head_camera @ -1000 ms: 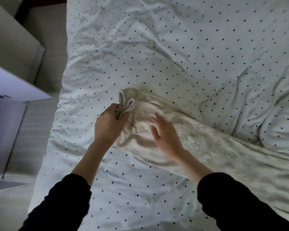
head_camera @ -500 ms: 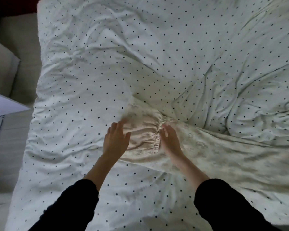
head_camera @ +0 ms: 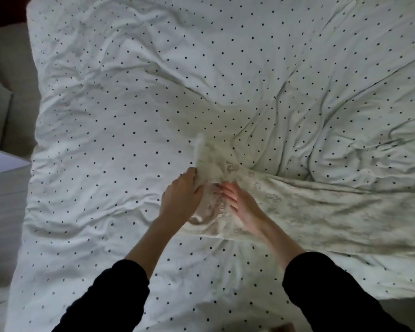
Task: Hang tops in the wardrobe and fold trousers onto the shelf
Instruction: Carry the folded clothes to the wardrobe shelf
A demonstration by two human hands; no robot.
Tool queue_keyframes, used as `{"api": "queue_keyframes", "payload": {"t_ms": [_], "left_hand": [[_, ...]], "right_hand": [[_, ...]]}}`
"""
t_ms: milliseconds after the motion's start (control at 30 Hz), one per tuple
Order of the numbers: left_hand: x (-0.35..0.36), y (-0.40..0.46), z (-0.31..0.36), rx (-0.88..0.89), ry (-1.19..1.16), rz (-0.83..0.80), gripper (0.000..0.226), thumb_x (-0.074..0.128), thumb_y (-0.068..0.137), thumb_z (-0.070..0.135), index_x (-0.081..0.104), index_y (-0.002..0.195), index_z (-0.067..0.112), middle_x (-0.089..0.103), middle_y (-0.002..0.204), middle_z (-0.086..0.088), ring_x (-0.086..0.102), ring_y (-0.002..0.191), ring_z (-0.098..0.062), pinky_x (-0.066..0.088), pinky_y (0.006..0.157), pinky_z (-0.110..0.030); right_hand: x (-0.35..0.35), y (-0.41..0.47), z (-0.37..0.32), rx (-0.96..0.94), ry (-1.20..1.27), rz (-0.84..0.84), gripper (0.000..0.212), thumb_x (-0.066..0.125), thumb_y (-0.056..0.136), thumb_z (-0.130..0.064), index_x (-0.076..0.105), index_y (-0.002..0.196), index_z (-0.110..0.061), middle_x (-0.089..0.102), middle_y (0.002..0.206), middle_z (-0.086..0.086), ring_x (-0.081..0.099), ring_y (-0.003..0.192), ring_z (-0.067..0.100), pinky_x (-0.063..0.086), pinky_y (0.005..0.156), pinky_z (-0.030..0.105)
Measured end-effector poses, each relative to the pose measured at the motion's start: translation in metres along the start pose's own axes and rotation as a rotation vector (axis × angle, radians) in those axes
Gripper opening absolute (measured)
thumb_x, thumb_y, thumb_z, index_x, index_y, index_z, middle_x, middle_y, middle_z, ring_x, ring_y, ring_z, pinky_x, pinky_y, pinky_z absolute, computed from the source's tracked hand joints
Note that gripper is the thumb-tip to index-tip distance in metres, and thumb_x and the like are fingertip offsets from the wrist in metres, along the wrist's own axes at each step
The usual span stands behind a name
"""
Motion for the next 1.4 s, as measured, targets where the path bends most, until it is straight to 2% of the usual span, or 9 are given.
{"api": "queue_keyframes", "payload": {"t_ms": [100,267,433,667,800,933,1167,1333,1400], "left_hand": [[0.026,-0.005,0.042,0.123,0.016,-0.079,0.040,0.046,0.096,0.031,0.041,0.135,0.019,0.058,0.115,-0.001,0.059,0.102,-0.023,0.046,0.085,-0.035],[0.110,-0.006,0.067,0.191,0.046,-0.517,0.050,0.041,0.097,0.042,0.032,0.144,0.027,0.041,0.143,-0.002,0.039,0.131,-0.021,0.036,0.106,-0.042],[0.138,0.006,0.027,-0.009,-0.016,-0.204,0.050,0.048,0.096,0.022,0.033,0.142,0.013,0.037,0.140,-0.011,0.040,0.126,-0.026,0.034,0.103,-0.037],[0.167,0.027,0.016,-0.203,-0.173,-0.266,0.056,0.063,0.088,0.029,0.040,0.134,0.008,0.053,0.130,-0.009,0.051,0.118,-0.029,0.041,0.091,-0.035],[0.167,0.028,0.030,-0.257,-0.113,-0.298,0.050,0.063,0.086,0.024,0.047,0.130,0.004,0.058,0.124,-0.015,0.054,0.113,-0.033,0.042,0.087,-0.035],[0.156,0.021,0.064,-0.278,-0.059,-0.278,0.035,0.059,0.084,0.023,0.054,0.116,0.008,0.064,0.110,-0.012,0.058,0.096,-0.030,0.044,0.077,-0.033],[0.185,-0.017,0.199,0.022,-0.177,-0.377,0.041,0.057,0.088,0.026,0.052,0.128,0.019,0.067,0.104,-0.002,0.064,0.094,-0.025,0.051,0.086,-0.036],[0.209,-0.014,0.230,0.223,-0.312,-0.401,0.034,0.052,0.094,0.011,0.055,0.128,0.012,0.061,0.115,-0.010,0.057,0.098,-0.016,0.044,0.095,-0.030],[0.217,-0.005,0.203,0.089,-0.282,-0.266,0.036,0.053,0.093,0.008,0.053,0.129,0.008,0.056,0.123,-0.013,0.054,0.105,-0.020,0.041,0.098,-0.031]], "right_hand": [[-0.039,-0.007,0.011,0.076,0.205,0.082,0.059,0.018,0.100,-0.050,0.039,0.141,-0.015,0.046,0.143,0.004,0.044,0.131,0.023,0.030,0.111,0.046],[-0.097,-0.015,0.030,0.111,0.293,0.344,0.046,0.030,0.101,-0.046,0.061,0.106,-0.013,0.070,0.095,0.007,0.067,0.087,0.022,0.052,0.080,0.038],[-0.133,-0.009,0.064,0.076,0.027,0.385,0.046,0.045,0.094,-0.046,0.039,0.136,-0.030,0.049,0.128,0.003,0.051,0.116,0.021,0.039,0.106,0.048],[-0.129,0.012,0.056,-0.056,-0.323,0.318,0.043,0.031,0.103,-0.027,0.033,0.146,-0.019,0.026,0.155,-0.003,0.023,0.142,0.011,0.020,0.118,0.035],[-0.143,-0.006,0.071,-0.021,-0.272,0.287,0.039,0.031,0.103,-0.029,0.044,0.139,-0.020,0.046,0.140,-0.004,0.043,0.125,0.010,0.033,0.109,0.032],[-0.165,-0.026,0.071,0.034,-0.101,0.311,0.027,0.040,0.100,-0.032,0.063,0.092,-0.020,0.060,0.086,-0.001,0.056,0.084,0.012,0.046,0.087,0.030],[-0.248,-0.073,0.055,0.077,0.213,0.456,0.025,0.048,0.098,-0.022,0.062,0.112,-0.007,0.065,0.107,0.009,0.062,0.095,0.022,0.052,0.082,0.034],[-0.309,-0.091,0.068,0.008,-0.224,0.630,0.029,0.040,0.098,-0.021,0.061,0.079,-0.016,0.058,0.075,0.001,0.054,0.070,0.018,0.045,0.069,0.031],[-0.307,-0.092,0.076,-0.078,-0.460,0.578,0.028,0.036,0.101,-0.021,0.064,0.099,-0.018,0.056,0.090,-0.008,0.052,0.076,0.011,0.043,0.074,0.024]]}}
Point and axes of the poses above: each hand's wrist, its own y-axis towards the middle knuckle, its own x-axis out of the palm, z = x × y, the point moved 2 cm from there along y, towards the middle knuckle
